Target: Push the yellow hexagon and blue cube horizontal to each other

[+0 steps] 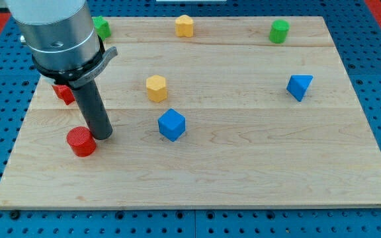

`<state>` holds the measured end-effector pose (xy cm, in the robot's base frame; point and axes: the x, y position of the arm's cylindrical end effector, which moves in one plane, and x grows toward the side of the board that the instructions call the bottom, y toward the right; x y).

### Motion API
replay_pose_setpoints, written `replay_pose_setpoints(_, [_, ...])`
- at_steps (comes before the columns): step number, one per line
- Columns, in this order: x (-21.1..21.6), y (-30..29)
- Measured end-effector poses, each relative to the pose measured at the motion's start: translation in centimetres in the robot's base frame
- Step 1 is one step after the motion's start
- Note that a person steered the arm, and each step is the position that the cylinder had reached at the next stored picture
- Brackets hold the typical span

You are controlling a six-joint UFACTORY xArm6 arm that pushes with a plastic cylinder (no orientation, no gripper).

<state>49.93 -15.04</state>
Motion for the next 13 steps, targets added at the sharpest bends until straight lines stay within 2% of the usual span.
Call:
replay_pose_setpoints(1, [2.3, -2.5])
replay_pose_setpoints(2, [-0.6, -3.7])
replay_pose_setpoints(3, [-8.3, 0.7])
replay_pose_setpoints(4, [-10.4, 7.0])
replay_pose_setpoints(5, [-10.7, 11.2])
replay_pose_setpoints(6, [-12.8, 11.9])
replay_pose_setpoints(7, [-12.4, 15.8])
replay_pose_setpoints(9, [0.1, 18.6])
replay_pose_setpoints(10, [1.8, 17.6])
replay_pose_setpoints(11, [2.3, 19.2])
replay_pose_setpoints(12, [2.4, 17.4])
replay_pose_setpoints(13, [3.6, 11.4])
